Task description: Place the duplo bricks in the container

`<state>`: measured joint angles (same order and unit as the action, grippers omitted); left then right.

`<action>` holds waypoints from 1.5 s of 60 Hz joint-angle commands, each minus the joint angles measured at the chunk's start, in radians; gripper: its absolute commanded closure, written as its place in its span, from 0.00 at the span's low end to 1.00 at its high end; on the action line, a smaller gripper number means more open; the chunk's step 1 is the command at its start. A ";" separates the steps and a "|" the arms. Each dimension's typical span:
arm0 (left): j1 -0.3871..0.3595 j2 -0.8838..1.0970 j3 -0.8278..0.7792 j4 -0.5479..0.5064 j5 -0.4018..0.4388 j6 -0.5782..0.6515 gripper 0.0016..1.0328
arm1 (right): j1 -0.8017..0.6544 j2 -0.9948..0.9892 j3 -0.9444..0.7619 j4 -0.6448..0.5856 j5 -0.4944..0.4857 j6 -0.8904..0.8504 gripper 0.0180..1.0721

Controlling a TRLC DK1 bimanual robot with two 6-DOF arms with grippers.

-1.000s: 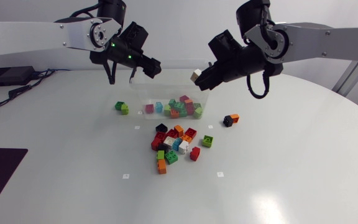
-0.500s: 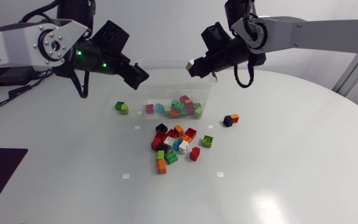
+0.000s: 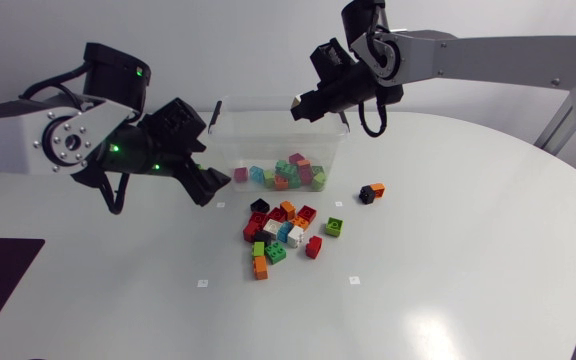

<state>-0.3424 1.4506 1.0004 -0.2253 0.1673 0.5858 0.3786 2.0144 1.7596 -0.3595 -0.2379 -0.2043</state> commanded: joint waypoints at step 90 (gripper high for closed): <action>-0.129 0.422 0.027 0.132 -0.103 -0.080 0.05 | -0.184 -0.562 -0.667 0.114 -0.032 0.029 0.05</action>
<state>-0.4614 1.8416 0.9936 -0.0952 0.0689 0.5484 0.2066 1.4834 1.1297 -0.2584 -0.2638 -0.1860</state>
